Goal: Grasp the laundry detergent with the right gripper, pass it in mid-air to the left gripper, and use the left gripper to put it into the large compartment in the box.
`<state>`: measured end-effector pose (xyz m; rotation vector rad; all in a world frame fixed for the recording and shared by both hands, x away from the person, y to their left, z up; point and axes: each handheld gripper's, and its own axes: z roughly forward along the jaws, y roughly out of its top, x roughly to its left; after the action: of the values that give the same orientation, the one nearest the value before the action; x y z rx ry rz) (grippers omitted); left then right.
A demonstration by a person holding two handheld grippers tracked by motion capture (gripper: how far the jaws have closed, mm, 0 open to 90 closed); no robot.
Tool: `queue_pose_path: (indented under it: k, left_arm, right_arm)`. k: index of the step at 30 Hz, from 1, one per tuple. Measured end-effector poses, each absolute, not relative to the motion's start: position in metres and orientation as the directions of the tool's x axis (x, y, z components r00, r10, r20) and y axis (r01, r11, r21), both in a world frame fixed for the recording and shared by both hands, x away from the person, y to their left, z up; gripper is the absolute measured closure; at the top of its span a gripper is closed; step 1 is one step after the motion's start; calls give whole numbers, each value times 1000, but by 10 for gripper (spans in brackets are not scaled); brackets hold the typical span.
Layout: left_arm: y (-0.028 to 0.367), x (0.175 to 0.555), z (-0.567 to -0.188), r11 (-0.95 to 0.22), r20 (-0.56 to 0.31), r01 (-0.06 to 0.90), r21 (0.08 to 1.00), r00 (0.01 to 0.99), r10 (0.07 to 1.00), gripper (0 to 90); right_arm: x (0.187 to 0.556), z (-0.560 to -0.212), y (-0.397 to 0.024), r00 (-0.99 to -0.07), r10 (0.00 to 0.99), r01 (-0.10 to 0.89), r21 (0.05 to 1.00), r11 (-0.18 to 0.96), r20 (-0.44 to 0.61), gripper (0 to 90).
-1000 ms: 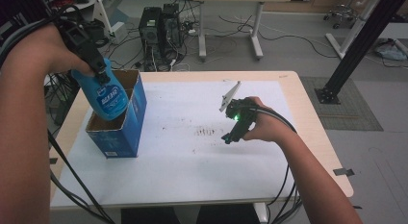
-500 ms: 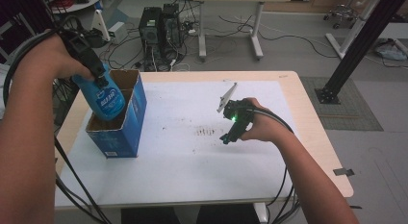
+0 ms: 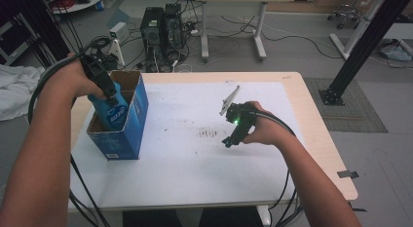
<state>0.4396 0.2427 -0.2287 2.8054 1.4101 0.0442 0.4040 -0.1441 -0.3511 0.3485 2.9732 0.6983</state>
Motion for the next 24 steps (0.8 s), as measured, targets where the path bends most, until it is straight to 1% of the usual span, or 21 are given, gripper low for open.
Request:
queue_pose_path:
  k: [5, 8, 9, 11, 13, 24]
  left_arm:
    - [242, 442, -251, -633, 18, 774, -2, 633, 774, 384]
    - [242, 442, -254, -630, 17, 776, 1, 630, 776, 385]
    - [243, 443, -266, -644, 9, 765, 1, 643, 765, 384]
    - [243, 443, -266, -644, 9, 765, 1, 643, 765, 384]
    - [243, 443, -277, -670, 14, 742, 3, 670, 742, 384]
    - [246, 442, -294, -711, 17, 703, -16, 711, 703, 383]
  right_arm:
    - [403, -352, -145, -973, 232, 201, 453, 869, -13, 114]
    - [402, -352, -145, -973, 231, 200, 452, 869, -12, 115]
    - [402, -353, -144, -973, 231, 200, 453, 869, -12, 114]
    - [402, -353, -144, -974, 226, 196, 453, 870, -13, 114]
    - [402, -354, -143, -974, 228, 199, 447, 872, -13, 115]
    - [401, -358, -140, -973, 229, 202, 443, 874, -7, 114]
